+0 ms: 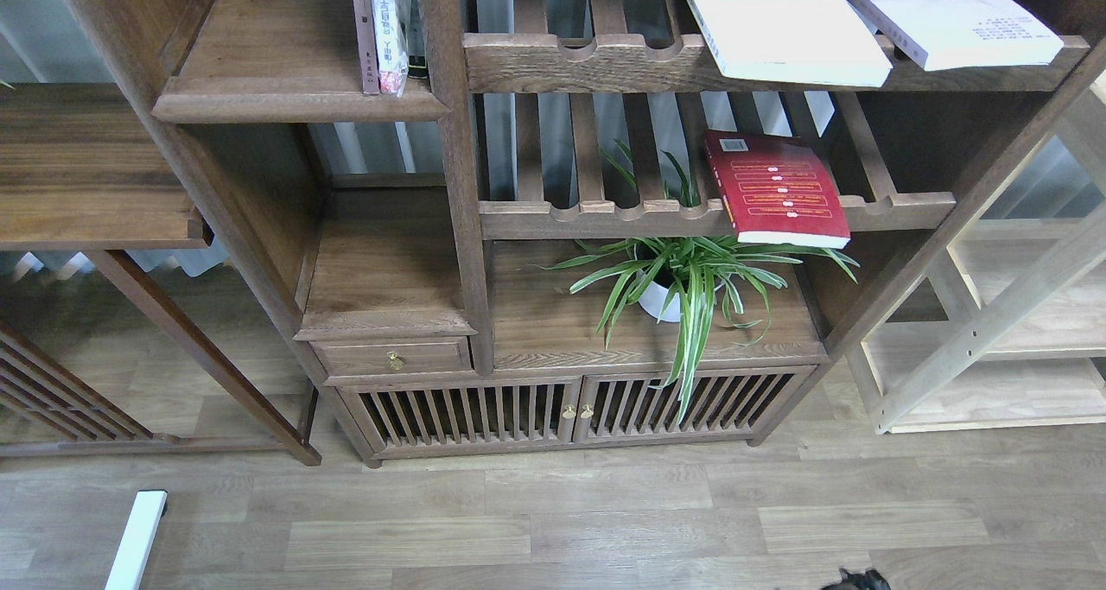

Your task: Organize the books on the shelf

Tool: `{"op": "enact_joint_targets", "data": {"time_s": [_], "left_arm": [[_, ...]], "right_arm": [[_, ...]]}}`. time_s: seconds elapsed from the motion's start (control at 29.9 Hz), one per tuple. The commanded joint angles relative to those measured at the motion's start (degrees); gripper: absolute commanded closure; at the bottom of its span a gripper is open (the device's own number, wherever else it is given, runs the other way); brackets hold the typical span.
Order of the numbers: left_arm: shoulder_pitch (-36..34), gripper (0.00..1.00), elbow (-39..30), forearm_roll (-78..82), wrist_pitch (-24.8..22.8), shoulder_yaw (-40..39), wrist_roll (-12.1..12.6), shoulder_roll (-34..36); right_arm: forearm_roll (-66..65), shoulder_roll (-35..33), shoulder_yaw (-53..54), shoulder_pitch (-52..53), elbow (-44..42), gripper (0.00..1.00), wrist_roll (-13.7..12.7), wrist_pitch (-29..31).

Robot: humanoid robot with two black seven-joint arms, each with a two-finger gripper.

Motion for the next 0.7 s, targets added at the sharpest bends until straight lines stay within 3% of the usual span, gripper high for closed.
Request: {"op": "enact_joint_targets", "data": {"time_s": [0.0,0.1,0.33,0.5,0.67], "left_arm": [[-0.62,0.01,-0.14,0.02,-0.5,-0.05,-0.2,0.0],[-2.38,0.01,-0.06,-0.07,0.37,-0.85,0.41,0.0],[-5.98,0.01,0.12,-0.24,1.69,-1.02,-0.99,0.0],[-9.32,0.01,0.12,-0.51,1.87,-1.11,-3.81,0.0],[-13.19,0.01,0.12,-0.51,2.04,-1.46,-3.02,1.49]], "right_arm": [[-0.08,-0.61,0.01,1.74,-6.59,0.0,-0.01,-0.56],[0.01,-2.89,0.09,2.27,-6.5,0.0,-0.1,-0.13],[-0.17,-6.24,-0.43,4.64,-6.5,0.0,-0.1,0.14],[-0.17,-7.29,-0.35,6.74,-6.5,0.0,-0.01,0.05],[-0.08,-8.44,0.27,9.82,-6.33,0.0,0.07,0.05]]}}
